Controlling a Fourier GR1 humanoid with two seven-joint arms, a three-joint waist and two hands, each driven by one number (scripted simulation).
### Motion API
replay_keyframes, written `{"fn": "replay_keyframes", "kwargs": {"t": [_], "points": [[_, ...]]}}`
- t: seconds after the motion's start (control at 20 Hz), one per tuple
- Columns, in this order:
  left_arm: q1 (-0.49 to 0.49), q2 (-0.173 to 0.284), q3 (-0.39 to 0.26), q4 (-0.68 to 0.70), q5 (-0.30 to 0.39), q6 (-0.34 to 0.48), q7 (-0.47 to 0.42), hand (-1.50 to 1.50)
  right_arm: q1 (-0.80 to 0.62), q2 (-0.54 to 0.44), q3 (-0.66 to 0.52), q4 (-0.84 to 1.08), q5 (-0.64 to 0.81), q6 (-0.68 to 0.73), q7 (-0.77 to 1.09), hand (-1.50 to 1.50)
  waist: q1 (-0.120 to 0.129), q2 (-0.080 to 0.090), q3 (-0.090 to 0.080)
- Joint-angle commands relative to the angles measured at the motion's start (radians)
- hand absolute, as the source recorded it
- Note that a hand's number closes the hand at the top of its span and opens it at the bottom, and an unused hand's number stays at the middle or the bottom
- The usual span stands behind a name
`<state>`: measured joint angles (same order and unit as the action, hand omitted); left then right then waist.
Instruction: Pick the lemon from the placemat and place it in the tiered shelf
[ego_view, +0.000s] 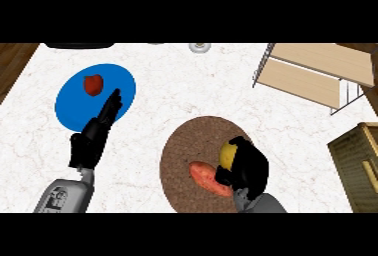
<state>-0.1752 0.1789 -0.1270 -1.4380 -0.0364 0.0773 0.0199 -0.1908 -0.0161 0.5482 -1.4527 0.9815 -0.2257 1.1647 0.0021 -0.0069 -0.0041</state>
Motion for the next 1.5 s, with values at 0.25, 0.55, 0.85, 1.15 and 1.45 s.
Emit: {"fn": "replay_keyframes", "kwargs": {"t": [0.25, 0.55, 0.85, 1.15, 1.45], "points": [[-0.021, -0.049, -0.006, 0.009, -0.019, 0.001, 0.002, 0.0, -0.208, 0.015, 0.086, 0.16, -0.049, -0.043, 0.17, 1.5, 0.011, 0.009, 0.004], [-0.042, -0.003, 0.016, -0.015, 0.003, -0.055, 0.044, 0.0, -0.553, 0.015, 0.04, 0.419, -0.239, -0.087, 0.093, 1.5, 0.036, 0.012, 0.004], [-0.004, -0.061, -0.038, 0.003, -0.048, -0.005, 0.007, 0.0, -0.595, 0.016, -0.024, 0.323, -0.203, -0.322, 0.019, 1.5, 0.028, 0.009, 0.005], [-0.026, -0.032, 0.007, -0.016, -0.03, -0.015, 0.028, 0.0, -0.729, 0.016, -0.042, 0.295, -0.077, -0.344, 0.101, 1.5, 0.011, 0.003, 0.003], [-0.008, -0.018, 0.035, 0.024, -0.026, -0.018, 0.005, 0.0, -0.834, 0.016, -0.1, 0.275, 0.109, -0.229, 0.262, 1.5, -0.01, -0.004, 0.002]]}}
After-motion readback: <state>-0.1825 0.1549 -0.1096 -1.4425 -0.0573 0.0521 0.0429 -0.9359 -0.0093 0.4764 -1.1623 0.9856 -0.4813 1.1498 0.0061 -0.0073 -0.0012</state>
